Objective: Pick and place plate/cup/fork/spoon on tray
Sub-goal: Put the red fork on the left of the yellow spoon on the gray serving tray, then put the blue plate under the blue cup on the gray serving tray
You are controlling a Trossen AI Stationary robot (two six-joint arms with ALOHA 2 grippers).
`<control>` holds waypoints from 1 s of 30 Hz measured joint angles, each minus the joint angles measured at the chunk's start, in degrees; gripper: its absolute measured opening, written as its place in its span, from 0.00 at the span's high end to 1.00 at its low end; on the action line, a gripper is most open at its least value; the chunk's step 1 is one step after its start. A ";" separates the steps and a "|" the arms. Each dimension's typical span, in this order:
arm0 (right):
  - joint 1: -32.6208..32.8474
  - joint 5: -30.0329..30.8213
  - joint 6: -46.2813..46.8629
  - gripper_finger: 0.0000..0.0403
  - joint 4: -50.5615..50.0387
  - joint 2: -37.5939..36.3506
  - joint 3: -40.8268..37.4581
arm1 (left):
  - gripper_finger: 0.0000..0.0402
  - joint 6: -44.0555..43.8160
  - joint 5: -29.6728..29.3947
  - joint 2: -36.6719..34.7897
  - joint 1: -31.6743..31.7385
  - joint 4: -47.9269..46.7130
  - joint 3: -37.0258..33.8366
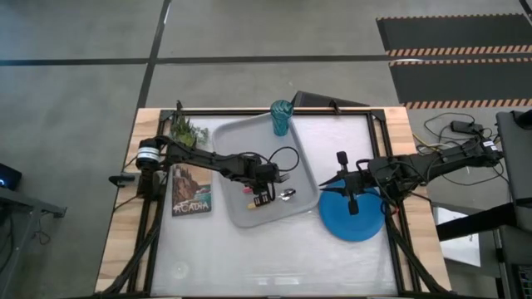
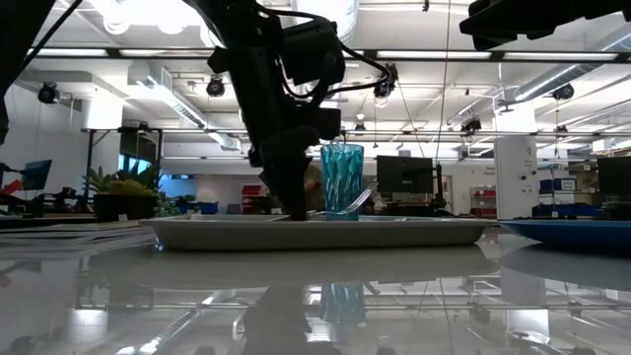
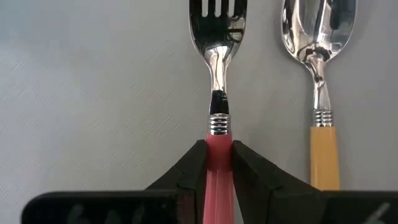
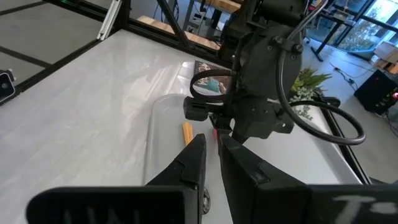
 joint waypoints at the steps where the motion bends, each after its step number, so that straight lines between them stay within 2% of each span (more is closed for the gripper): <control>1: 0.00 0.00 0.00 0.91 -0.01 0.00 0.00 | 0.87 -0.02 0.00 0.00 0.00 -0.02 0.00; 13: 0.00 0.00 0.00 0.91 -0.12 0.00 0.00 | 0.77 -0.17 0.00 0.00 0.00 0.02 -1.58; 26: -0.01 0.00 0.30 0.91 -0.39 0.00 0.02 | 0.76 -1.47 0.07 -0.61 -0.36 0.13 2.38; 30: 0.00 0.00 1.73 0.91 -0.87 0.02 0.02 | 0.76 -1.45 0.11 -2.90 -2.24 4.37 1.77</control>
